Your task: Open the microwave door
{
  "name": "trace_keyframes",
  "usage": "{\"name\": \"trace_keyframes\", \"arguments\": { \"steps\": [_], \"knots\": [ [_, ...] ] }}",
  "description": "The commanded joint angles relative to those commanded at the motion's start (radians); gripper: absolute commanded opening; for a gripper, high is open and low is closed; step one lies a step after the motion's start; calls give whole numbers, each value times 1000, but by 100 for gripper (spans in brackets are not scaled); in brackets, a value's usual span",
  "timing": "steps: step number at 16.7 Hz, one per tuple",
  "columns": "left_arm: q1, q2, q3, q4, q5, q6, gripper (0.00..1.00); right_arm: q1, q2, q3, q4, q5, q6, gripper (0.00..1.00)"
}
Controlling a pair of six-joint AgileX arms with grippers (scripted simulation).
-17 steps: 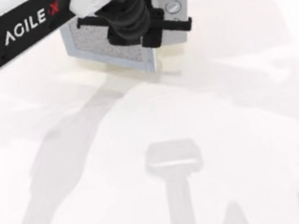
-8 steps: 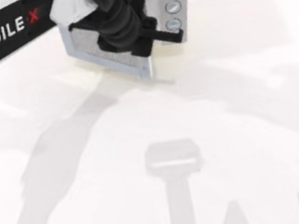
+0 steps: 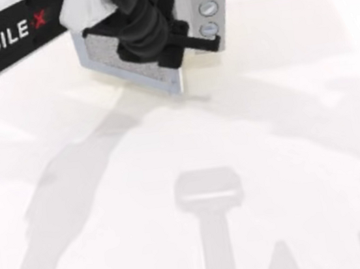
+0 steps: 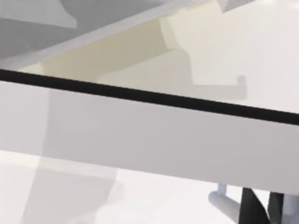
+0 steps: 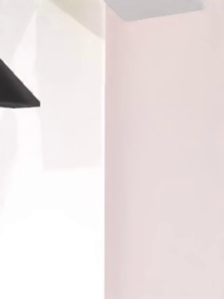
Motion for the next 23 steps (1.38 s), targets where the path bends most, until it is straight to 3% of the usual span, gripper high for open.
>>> {"name": "trace_keyframes", "arguments": {
  "steps": [16,23],
  "knots": [
    [0,0,0,0,0,0,0,0,0,0,0,0,0,100],
    [25,-65,-90,34,57,97,0,0,0,0,0,0,0,100]
  ]
}}
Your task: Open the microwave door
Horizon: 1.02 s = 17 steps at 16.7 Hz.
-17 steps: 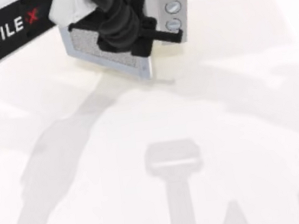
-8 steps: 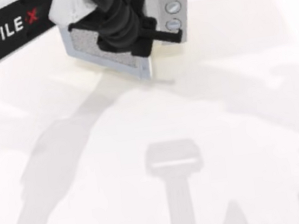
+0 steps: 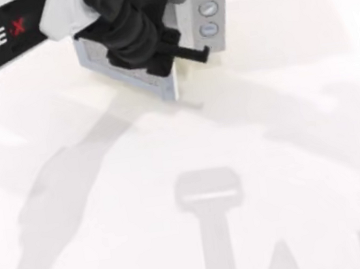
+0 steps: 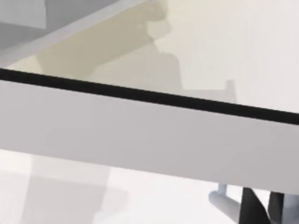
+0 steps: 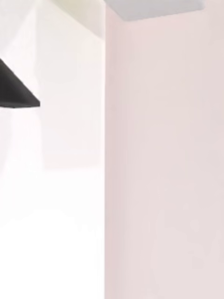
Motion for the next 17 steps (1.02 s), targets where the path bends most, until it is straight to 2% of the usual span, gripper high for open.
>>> {"name": "trace_keyframes", "arguments": {
  "steps": [3,17],
  "knots": [
    [9,-19,-29,8,18,32,0,0,0,0,0,0,0,100],
    [9,-19,-29,8,18,32,0,0,0,0,0,0,0,100]
  ]
}}
